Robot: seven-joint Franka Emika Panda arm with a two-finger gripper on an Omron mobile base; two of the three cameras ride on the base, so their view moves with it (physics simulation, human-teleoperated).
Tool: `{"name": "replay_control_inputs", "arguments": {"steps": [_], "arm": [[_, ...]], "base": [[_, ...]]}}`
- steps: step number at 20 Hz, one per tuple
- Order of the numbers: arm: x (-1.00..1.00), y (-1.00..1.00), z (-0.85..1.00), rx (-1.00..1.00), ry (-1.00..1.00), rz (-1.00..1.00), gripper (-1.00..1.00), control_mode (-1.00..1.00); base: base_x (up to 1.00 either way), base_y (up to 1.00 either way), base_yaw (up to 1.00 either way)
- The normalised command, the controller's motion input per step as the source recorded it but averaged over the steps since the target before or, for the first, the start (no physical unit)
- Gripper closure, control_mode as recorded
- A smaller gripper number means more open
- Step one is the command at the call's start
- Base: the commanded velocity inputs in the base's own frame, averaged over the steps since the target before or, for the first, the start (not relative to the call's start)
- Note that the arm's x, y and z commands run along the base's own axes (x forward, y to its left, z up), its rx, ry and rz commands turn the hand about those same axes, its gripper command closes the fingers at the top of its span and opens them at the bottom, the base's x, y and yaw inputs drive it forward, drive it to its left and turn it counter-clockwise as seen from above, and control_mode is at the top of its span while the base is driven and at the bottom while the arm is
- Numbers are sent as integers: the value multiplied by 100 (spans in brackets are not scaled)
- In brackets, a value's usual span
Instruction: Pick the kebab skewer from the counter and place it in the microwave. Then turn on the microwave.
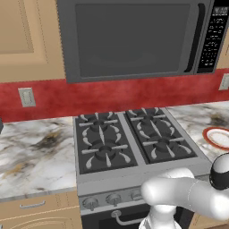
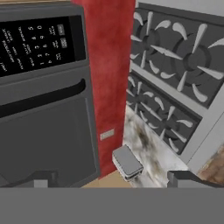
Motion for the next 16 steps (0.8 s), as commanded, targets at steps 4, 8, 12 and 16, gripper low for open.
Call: {"name": "replay_control_inputs", "arguments": {"steps": [4,8,12,16], "arm": [[0,0,-28,1,0,1,-100,-100],[4,0,-29,2,0,0,-100,-100],[10,0,-26,5,0,0,-100,-100],[16,2,-27,5,0,0,-100,-100]], "base": [[0,0,0],[0,0,0],[0,0,0],[0,0,0]]}}
